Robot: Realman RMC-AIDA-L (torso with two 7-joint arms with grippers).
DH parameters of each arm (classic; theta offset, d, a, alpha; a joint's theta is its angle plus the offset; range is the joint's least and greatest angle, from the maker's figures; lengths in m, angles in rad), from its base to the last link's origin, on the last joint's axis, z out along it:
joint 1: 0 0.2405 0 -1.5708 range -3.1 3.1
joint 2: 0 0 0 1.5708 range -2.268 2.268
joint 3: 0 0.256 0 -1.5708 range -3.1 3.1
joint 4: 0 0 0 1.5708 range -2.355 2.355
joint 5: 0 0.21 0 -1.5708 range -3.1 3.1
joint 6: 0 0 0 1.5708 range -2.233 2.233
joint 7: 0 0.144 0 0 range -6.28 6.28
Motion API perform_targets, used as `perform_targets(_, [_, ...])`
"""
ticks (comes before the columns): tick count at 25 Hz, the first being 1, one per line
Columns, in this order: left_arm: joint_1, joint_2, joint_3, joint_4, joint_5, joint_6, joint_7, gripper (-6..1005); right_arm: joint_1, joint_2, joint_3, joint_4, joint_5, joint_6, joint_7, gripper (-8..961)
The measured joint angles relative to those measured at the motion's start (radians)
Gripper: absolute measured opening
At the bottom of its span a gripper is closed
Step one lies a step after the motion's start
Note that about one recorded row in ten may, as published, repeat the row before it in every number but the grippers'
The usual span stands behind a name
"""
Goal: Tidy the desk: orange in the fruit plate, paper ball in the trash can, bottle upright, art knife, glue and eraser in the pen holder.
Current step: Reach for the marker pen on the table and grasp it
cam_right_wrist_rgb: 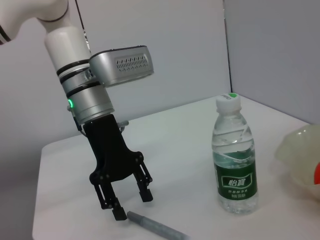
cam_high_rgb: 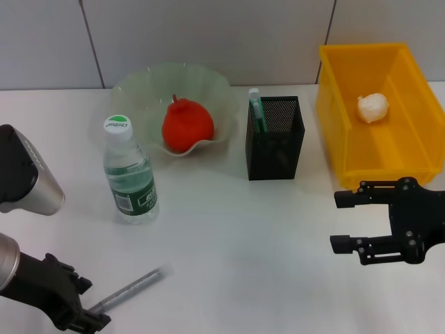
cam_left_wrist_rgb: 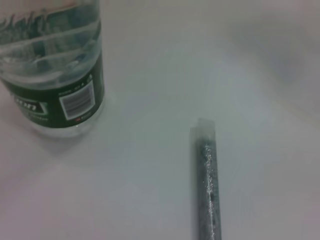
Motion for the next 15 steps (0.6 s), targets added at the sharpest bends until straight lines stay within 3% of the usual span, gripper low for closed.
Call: perform_targets(15, [0.037, 0.0, 0.023, -0.021, -0.032, -0.061, 0.058, 535, 0.002, -0.001, -0.004, 0.012, 0.0, 0.0, 0.001, 753])
